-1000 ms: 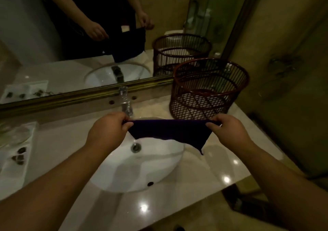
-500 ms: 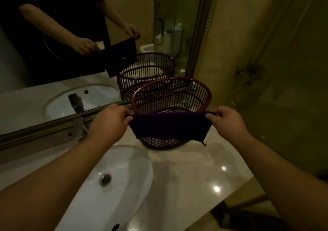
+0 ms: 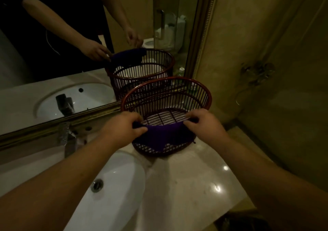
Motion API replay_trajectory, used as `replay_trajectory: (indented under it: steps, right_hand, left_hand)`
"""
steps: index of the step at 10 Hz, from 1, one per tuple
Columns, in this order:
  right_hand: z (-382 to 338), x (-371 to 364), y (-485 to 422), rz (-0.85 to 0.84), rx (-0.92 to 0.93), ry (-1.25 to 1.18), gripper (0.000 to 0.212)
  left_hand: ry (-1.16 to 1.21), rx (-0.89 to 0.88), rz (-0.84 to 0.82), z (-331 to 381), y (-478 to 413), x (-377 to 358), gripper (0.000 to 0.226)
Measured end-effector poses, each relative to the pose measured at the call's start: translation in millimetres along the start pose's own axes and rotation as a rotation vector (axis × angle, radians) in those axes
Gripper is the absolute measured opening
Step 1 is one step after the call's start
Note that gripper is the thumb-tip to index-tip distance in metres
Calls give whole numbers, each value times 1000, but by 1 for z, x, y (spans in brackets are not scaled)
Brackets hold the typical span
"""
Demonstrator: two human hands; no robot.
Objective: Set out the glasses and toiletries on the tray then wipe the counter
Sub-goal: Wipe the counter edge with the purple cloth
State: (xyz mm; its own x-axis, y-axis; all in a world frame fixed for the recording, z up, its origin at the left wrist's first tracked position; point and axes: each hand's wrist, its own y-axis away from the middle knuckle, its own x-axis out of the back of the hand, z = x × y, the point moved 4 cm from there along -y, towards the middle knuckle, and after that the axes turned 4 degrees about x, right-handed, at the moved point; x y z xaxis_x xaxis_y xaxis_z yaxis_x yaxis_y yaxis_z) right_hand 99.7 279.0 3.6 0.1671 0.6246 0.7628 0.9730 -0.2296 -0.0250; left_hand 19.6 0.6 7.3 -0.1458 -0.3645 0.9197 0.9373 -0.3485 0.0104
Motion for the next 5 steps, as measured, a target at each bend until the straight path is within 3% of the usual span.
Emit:
replay_trajectory:
  steps: [1, 3, 5]
  right_hand:
    - [1, -9, 1, -8, 112, 170, 22]
    - [-5, -7, 1, 17, 137, 228, 21]
    - [-20, 11, 22, 67, 183, 313, 52]
  left_hand:
    - [-77, -49, -32, 2, 1, -7, 26]
    - [-67, -35, -15, 2, 4, -6, 29]
    - [-49, -103, 106, 13, 18, 12, 59]
